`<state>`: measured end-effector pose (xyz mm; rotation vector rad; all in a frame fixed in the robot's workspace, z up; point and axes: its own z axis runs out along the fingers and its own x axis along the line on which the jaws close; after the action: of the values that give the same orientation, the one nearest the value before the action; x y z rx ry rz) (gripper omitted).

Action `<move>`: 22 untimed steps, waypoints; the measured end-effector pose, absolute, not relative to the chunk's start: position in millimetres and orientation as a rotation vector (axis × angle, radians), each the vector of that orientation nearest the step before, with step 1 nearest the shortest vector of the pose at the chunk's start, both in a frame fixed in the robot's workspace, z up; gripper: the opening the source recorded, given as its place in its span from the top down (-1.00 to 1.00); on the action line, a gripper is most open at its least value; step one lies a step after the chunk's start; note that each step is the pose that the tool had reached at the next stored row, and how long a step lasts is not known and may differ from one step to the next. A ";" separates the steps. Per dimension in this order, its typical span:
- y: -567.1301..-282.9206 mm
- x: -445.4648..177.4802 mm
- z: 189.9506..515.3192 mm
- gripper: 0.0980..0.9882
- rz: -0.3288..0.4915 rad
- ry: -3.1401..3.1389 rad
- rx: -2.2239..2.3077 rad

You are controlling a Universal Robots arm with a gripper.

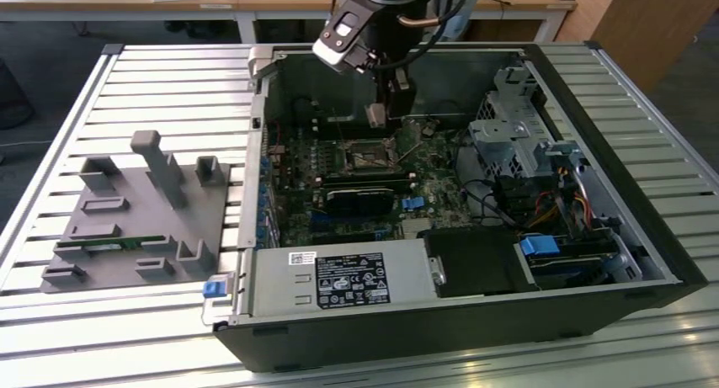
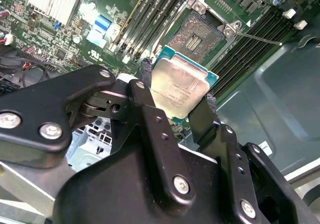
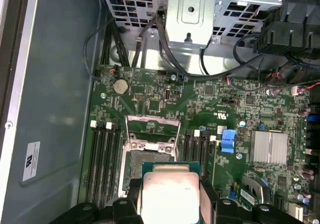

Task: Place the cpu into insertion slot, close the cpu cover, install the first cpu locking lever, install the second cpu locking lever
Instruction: 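Place the cpu into insertion slot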

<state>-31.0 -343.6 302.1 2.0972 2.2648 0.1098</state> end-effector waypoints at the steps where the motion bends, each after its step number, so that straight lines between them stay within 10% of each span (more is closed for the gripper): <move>1: -343.6 -31.0 301.6 0.00 0.110 2.265 2.097; 22: -341.0 -31.0 290.0 0.00 0.104 2.230 2.129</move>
<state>-31.0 -341.0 290.0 2.1291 2.2302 0.1042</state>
